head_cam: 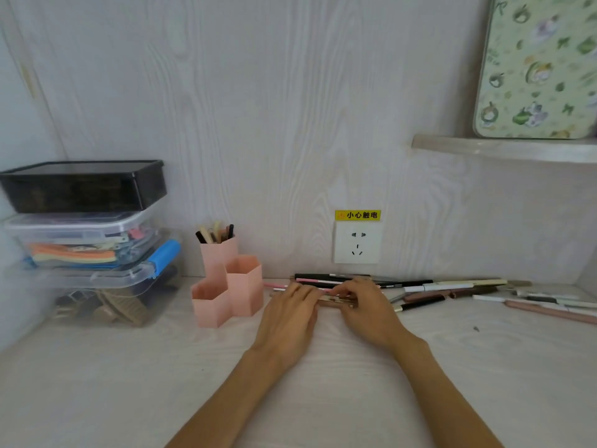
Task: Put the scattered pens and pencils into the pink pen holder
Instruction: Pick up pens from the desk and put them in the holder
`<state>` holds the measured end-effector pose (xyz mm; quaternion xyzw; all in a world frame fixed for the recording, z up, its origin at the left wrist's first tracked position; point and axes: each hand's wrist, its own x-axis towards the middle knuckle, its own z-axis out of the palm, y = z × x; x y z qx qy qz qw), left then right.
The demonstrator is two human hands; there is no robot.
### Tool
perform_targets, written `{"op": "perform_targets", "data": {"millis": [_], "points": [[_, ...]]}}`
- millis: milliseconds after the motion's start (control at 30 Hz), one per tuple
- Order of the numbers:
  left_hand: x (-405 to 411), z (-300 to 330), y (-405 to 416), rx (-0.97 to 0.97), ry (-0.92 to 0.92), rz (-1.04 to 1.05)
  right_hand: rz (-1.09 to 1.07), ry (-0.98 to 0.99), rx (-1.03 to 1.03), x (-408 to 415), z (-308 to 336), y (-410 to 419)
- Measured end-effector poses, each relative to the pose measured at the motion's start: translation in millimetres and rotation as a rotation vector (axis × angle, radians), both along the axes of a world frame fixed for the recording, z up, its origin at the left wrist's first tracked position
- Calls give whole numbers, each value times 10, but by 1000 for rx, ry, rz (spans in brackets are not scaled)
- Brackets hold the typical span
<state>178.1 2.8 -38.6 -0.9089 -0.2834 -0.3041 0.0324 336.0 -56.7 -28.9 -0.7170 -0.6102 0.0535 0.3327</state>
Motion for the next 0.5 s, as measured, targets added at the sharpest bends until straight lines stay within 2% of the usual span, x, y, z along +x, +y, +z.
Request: {"op": "perform_targets", "data": {"millis": [67, 200, 333, 433, 500], "points": [[61, -32, 3, -85, 14, 2, 12, 90, 34, -11, 7, -8], [17, -39, 42, -23, 28, 2, 4, 153, 38, -1, 17, -5], [-14, 46, 36, 71, 91, 25, 6, 46, -41, 17, 15, 3], [5, 100, -4, -30, 105, 63, -43, -89, -105, 28, 46, -8], [30, 130, -13, -85, 92, 109, -68, -101, -122, 39, 53, -14]]}}
